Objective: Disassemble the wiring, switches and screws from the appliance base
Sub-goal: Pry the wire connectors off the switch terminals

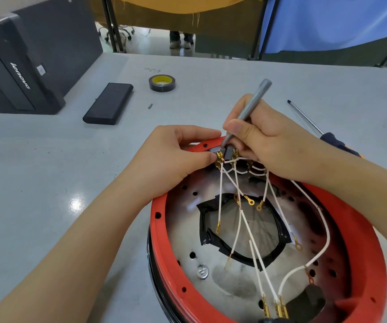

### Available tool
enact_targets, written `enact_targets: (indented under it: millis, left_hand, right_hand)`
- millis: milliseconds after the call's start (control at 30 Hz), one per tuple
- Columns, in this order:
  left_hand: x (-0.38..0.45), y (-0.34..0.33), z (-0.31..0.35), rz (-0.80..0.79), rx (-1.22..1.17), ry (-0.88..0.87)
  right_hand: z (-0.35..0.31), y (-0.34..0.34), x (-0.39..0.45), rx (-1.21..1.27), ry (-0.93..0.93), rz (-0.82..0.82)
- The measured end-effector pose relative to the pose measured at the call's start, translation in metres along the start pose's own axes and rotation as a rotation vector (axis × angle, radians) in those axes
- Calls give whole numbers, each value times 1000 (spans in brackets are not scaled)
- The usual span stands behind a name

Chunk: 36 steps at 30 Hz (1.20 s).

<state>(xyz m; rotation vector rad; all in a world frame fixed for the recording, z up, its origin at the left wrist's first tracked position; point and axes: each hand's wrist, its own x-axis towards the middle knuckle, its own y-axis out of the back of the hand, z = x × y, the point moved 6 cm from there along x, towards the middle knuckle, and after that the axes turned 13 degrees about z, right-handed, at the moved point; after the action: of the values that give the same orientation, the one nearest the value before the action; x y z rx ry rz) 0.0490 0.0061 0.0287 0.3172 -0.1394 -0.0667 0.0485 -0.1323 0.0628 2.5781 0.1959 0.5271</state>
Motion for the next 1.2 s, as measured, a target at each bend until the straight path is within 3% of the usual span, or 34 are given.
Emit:
enact_targets:
  millis: [100, 467, 733, 900, 1200]
  left_hand:
    - [0, 0, 0, 1, -8, 7]
    - [0, 1, -1, 6, 0, 4]
    - [0, 0, -1, 4, 18, -4]
    - [0, 0, -1, 4, 16, -1]
    - [-1, 0, -1, 6, 7, 23]
  right_hand:
    - [1, 5, -6, 66, 32, 63]
    - [7, 1, -11, -76, 34, 110]
    - [1, -3, 4, -191, -3, 46]
    - [-3, -6, 12, -156, -51, -23]
    - [5, 5, -11, -38, 62, 77]
